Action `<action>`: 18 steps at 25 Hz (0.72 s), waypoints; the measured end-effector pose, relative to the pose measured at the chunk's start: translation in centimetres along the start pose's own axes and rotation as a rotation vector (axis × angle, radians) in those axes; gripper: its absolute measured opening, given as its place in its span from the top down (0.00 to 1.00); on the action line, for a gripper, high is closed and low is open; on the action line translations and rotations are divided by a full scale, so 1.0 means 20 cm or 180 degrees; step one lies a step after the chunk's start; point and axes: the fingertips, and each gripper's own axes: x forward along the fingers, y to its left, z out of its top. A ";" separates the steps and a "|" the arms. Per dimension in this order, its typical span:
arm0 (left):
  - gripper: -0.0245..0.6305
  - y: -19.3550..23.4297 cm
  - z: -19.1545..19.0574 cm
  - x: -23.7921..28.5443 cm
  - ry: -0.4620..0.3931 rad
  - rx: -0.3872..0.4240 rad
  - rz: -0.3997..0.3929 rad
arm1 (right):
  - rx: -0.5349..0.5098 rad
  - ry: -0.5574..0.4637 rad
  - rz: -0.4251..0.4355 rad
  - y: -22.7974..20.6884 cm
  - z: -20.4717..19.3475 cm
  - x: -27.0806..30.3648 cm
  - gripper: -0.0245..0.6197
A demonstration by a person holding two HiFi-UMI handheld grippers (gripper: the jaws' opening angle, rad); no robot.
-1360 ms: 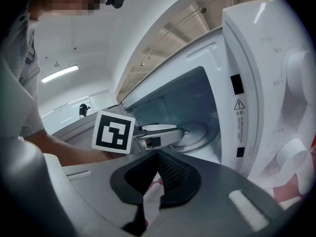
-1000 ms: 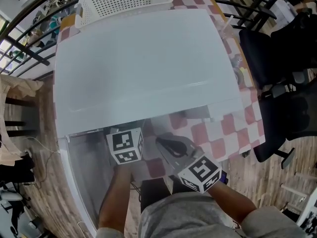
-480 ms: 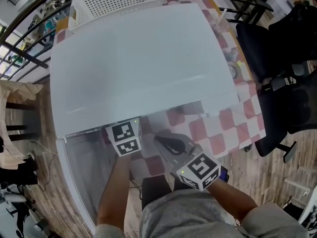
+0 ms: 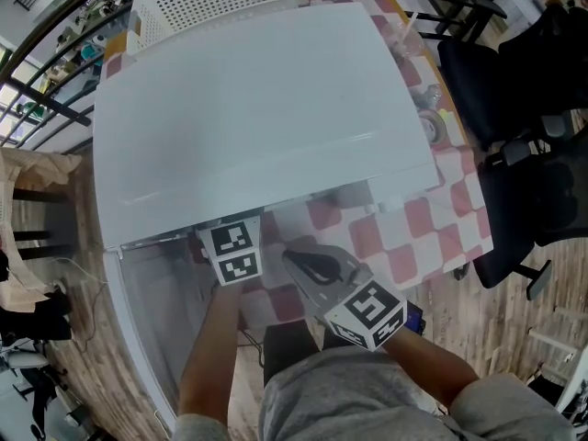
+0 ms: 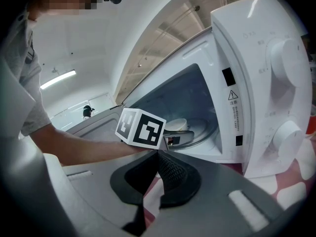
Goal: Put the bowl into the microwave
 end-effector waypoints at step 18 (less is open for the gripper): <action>0.14 0.05 0.02 -0.39 -0.0308 -0.0422 0.0129 | -0.0126 -0.0127 -0.0046 -0.01 0.10 -0.11 0.96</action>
